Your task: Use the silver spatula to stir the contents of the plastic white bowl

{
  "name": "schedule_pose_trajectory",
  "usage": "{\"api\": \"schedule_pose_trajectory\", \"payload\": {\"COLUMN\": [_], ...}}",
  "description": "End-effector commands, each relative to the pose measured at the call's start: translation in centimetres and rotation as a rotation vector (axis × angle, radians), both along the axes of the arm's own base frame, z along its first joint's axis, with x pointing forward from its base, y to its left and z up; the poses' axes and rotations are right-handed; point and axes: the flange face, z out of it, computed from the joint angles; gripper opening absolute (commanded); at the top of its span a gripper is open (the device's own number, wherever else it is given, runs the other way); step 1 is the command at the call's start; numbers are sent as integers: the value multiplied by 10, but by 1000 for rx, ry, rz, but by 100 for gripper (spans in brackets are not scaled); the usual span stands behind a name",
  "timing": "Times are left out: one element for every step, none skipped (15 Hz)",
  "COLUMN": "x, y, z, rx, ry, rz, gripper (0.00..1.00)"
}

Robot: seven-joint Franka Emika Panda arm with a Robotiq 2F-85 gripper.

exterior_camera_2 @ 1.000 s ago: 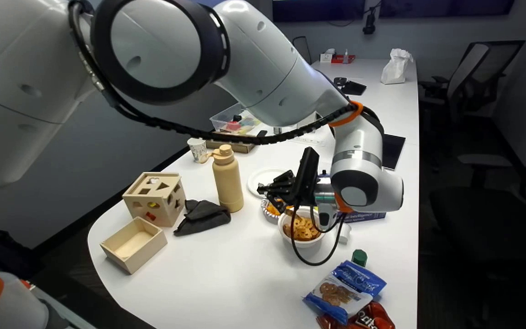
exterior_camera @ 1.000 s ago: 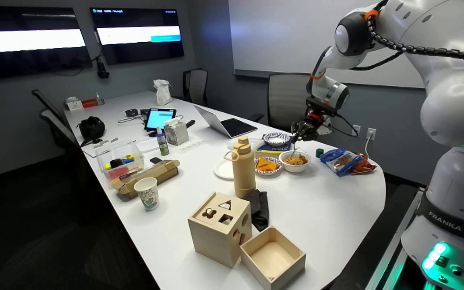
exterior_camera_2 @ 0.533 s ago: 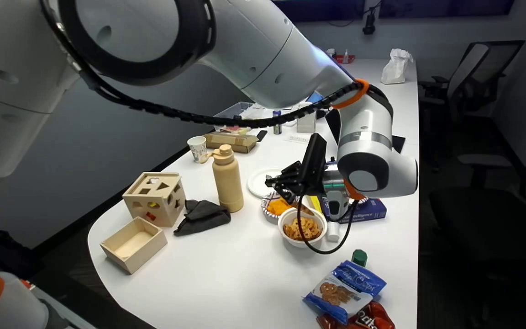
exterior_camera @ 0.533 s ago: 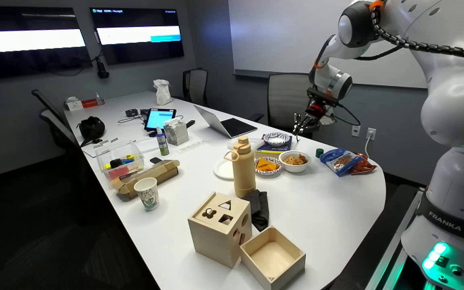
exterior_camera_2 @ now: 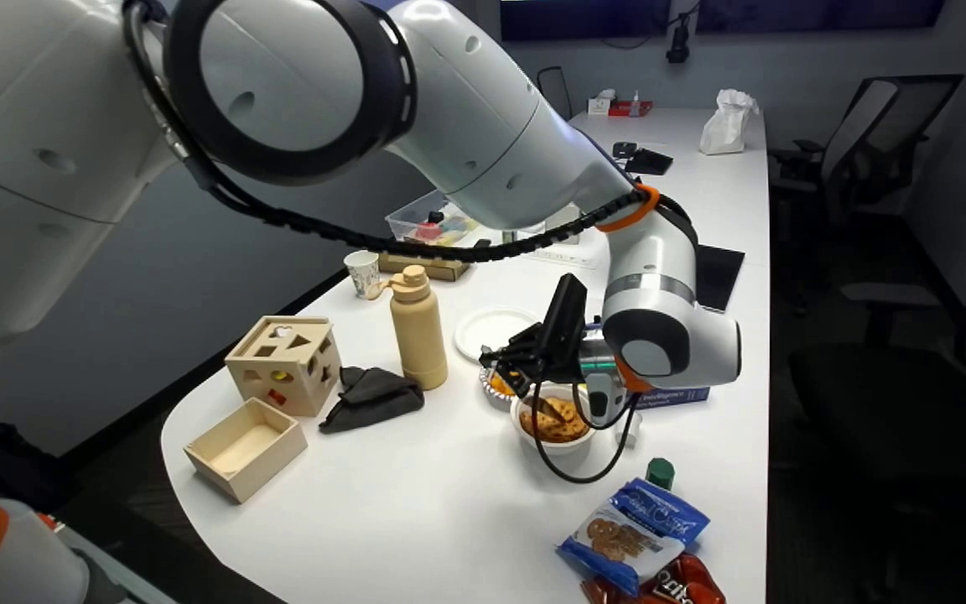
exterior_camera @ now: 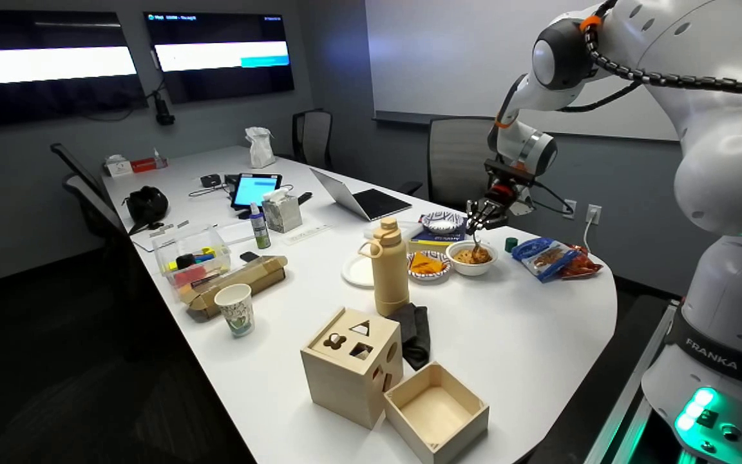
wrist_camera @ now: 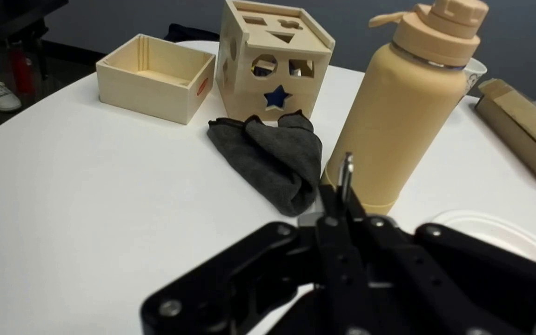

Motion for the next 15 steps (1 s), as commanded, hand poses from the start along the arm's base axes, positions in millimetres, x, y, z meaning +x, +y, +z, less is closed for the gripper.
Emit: {"api": "schedule_pose_trajectory", "payload": {"x": [-1, -1, 0, 1, 2, 3, 3, 4, 3, 2, 1, -1, -3, -4, -6], "y": [-7, -7, -7, -6, -5, -3, -1, 0, 2, 3, 5, 6, 6, 6, 5], "z": [-5, -5, -3, -3, -2, -2, -1, -1, 0, 0, 0, 0, 0, 1, 2], "rx": [-60, -67, -59, -52, -40, -13, 11, 29, 50, 70, 88, 104, 110, 113, 102], "ry": [27, 25, 16, 6, -5, -27, -38, -40, -40, -32, -21, -2, 17, 38, 63], "rz": [-43, -45, -40, -34, -27, -15, -2, 7, 15, 22, 29, 32, 31, 29, 17], "gripper": [1, 1, 1, 1, 1, 1, 1, 1, 1, 1, 1, 1, 1, 1, 1]}}
